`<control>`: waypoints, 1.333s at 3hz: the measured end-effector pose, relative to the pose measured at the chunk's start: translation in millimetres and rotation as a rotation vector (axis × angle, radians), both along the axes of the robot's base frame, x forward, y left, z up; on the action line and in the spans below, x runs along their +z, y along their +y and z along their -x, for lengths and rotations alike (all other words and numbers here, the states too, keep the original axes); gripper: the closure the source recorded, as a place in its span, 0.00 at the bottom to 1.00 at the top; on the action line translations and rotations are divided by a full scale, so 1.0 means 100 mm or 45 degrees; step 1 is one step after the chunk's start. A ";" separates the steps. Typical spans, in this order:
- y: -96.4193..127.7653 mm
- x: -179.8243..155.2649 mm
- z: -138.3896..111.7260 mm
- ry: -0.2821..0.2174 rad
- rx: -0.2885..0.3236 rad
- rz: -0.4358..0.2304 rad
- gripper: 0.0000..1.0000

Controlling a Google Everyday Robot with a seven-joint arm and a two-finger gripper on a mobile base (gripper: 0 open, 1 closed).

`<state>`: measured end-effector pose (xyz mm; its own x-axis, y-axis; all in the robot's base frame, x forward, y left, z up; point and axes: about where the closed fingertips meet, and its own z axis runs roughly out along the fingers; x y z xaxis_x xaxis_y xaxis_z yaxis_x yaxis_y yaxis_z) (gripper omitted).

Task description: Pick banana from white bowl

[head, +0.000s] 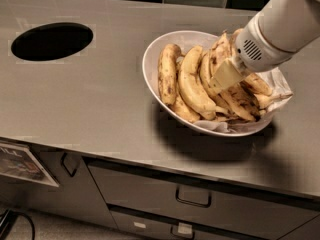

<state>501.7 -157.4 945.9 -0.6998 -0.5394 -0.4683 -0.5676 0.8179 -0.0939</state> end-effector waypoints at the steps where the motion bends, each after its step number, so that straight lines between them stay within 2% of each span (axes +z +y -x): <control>1: 0.00 0.00 0.00 0.000 0.001 0.000 0.99; 2: -0.03 0.06 0.00 -0.010 0.005 -0.033 1.00; 3: -0.24 0.20 -0.07 -0.075 0.024 -0.160 1.00; 4: -0.37 0.33 -0.09 -0.138 0.120 -0.326 1.00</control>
Offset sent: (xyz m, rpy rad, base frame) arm 0.0018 -0.0092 0.0113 0.0626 -0.0144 0.0053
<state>511.1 -194.0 979.2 -0.5907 -0.4547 -0.6665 -0.6404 0.7668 0.0444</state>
